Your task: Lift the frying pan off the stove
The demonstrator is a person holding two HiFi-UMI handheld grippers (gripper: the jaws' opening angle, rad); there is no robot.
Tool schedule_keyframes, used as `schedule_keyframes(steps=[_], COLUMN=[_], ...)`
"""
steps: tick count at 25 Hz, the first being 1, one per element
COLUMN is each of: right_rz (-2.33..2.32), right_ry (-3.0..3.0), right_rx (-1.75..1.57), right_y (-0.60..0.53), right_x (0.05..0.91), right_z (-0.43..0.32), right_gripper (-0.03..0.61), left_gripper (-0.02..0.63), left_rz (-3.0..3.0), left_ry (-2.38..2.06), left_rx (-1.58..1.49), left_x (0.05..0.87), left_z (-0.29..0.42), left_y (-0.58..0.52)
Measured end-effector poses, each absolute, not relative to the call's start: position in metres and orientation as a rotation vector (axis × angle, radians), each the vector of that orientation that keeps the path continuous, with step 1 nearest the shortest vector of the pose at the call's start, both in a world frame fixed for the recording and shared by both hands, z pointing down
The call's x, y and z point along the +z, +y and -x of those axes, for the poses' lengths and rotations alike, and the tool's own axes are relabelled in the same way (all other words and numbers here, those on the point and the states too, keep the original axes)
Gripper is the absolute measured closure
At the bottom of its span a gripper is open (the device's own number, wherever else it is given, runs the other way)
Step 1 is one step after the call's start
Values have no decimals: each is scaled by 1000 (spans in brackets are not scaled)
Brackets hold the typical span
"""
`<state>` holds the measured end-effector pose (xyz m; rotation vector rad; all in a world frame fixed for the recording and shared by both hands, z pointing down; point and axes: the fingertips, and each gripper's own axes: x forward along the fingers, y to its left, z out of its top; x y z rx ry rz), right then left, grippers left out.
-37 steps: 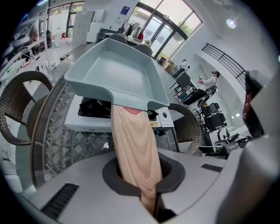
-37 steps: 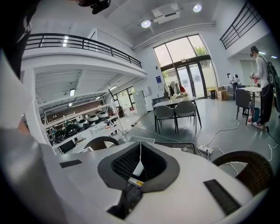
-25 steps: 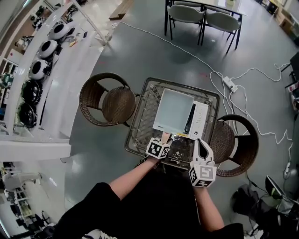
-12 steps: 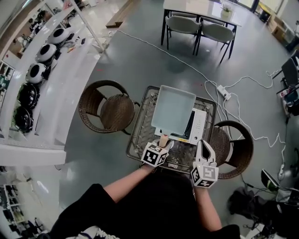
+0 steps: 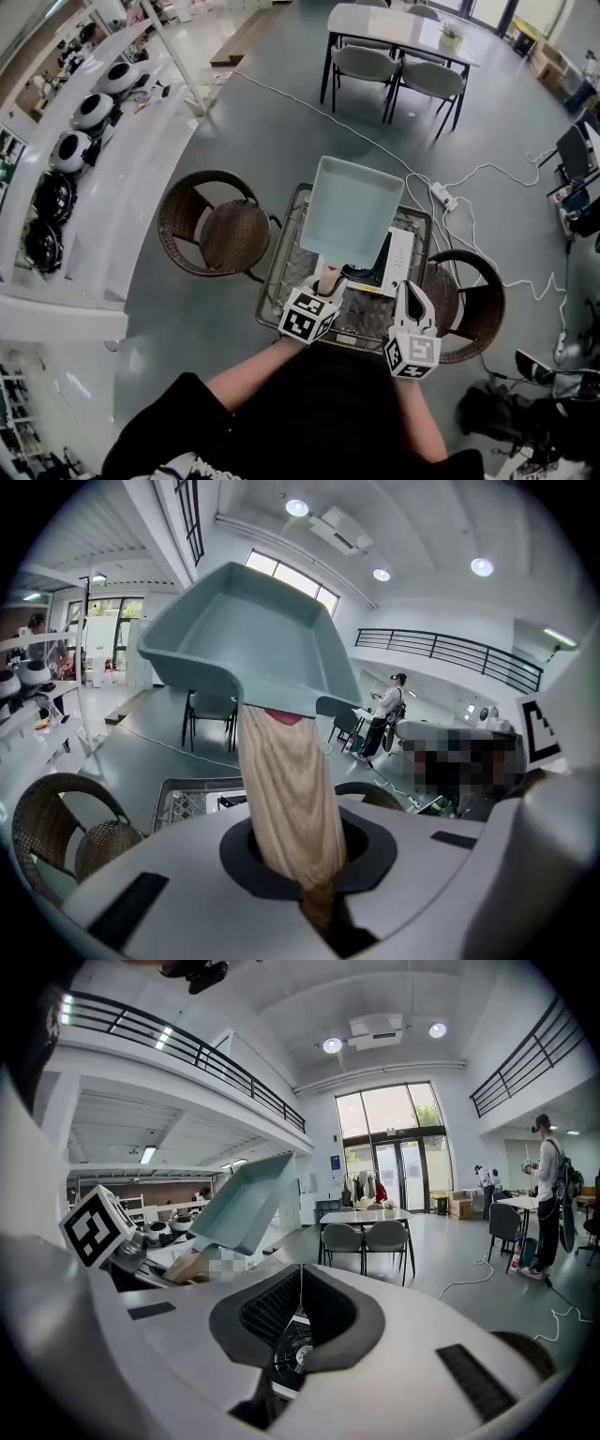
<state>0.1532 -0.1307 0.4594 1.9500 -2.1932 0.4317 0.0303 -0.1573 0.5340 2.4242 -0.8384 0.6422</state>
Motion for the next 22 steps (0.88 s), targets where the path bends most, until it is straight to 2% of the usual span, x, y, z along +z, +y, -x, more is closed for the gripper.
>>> schedule_keyframes(steps=[12, 22], right_rz=[-1995, -1986], right_ry=[-2201, -2188], right_rx=[374, 292], right_y=[-138, -145], right_x=[433, 425], right_z=[-147, -145], right_gripper=[548, 548], left_gripper=[586, 584], left_rz=[-2489, -2496], left_ry=[-869, -909], left_rx=[490, 483], left_x=[483, 482], left_z=[-15, 2], left_y=[-169, -187])
